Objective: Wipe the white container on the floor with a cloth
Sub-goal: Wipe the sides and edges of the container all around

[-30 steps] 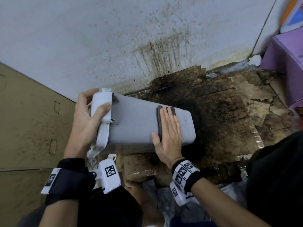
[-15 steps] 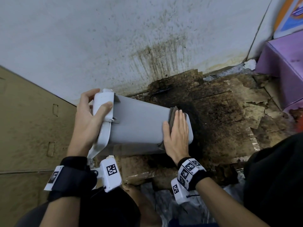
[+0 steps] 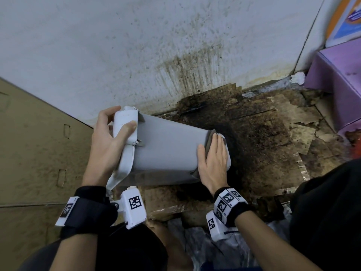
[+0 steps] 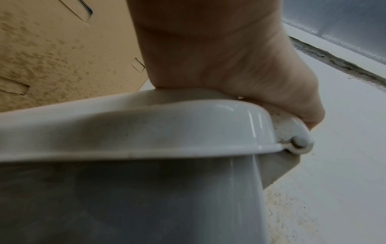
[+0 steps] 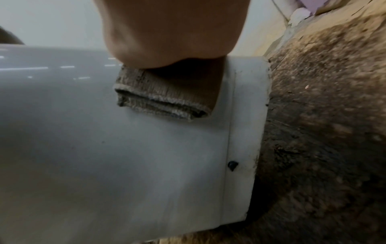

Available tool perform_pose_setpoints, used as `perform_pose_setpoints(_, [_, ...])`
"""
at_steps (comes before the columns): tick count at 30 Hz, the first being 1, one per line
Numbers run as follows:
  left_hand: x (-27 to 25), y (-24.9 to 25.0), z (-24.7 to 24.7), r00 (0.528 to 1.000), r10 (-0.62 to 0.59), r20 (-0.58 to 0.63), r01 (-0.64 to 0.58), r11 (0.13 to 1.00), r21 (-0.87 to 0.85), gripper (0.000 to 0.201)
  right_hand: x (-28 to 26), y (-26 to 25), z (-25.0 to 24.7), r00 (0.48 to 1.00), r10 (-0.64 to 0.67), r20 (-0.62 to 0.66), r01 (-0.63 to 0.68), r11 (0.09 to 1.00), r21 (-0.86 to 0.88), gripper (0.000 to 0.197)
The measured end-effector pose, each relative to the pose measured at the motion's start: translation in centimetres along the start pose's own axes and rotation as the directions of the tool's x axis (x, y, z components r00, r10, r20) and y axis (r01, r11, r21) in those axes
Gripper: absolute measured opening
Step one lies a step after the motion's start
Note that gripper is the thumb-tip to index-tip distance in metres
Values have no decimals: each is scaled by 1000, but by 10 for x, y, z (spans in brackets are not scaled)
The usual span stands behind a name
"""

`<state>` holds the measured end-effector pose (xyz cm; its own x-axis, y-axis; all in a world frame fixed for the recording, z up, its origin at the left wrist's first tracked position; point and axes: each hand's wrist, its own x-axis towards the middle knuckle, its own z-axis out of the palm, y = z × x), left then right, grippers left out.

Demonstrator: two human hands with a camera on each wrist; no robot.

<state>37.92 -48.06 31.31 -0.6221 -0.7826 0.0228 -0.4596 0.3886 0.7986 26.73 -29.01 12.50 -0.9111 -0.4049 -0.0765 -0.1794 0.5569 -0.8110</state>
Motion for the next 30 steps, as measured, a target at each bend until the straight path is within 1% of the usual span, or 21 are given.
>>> perform_pose_setpoints(2, [0,1,-1,1000,9,-3,-9,1000,-20,73,2,0,-1,1000,-13,-8,13,1000,-5,81])
perform_pose_setpoints(3, [0,2,-1,1000,12,-5,-12,1000,-22,73,1,-2,-1,999,-8,-33,8,1000,-21,79])
perform_pose_setpoints(6, [0,1,1,1000,14,-12,-14,1000,-9,70,-5,-10,-3,989,-18,-148,-4,989,-150,71])
perform_pose_setpoints(7, [0,0,1,1000,15,-14,-15,1000,-11,70,-6,-11,-4,986,-24,-168,-9,980,-197,70])
perform_pose_setpoints(9, [1,1,2,1000,14,-16,-15,1000,-15,70,-6,-13,-7,985,-22,-171,-23,966,-258,71])
perform_pose_setpoints(12, [1,2,2,1000,21,-16,-21,1000,-20,72,-5,-15,-6,986,-16,-165,-32,959,-283,74])
perform_pose_setpoints(14, [0,2,2,1000,24,-13,-24,1000,-19,73,-7,-14,-3,990,-14,-140,-22,968,-249,76])
perform_pose_setpoints(17, [-1,1,1,1000,28,-11,-28,999,-22,74,-5,-8,-1,1000,-2,-15,1,998,-61,83])
perform_pose_setpoints(19, [-2,0,0,999,38,-15,-38,999,-15,74,-2,-8,-1,999,-14,46,14,1000,9,86])
perform_pose_setpoints(21, [-2,0,0,999,45,-16,-45,999,-15,74,1,-16,-3,994,-82,78,82,997,9,87])
perform_pose_setpoints(23, [-2,-1,2,999,48,-13,-48,999,-17,74,2,-35,-4,976,-179,128,177,984,24,85])
perform_pose_setpoints(27, [-2,-3,2,999,44,-12,-44,999,-15,74,-4,-78,-2,914,-349,208,341,937,72,84])
perform_pose_setpoints(30, [-3,-4,-1,999,34,-16,-35,999,-22,75,-6,-82,-2,879,-422,221,415,906,81,80])
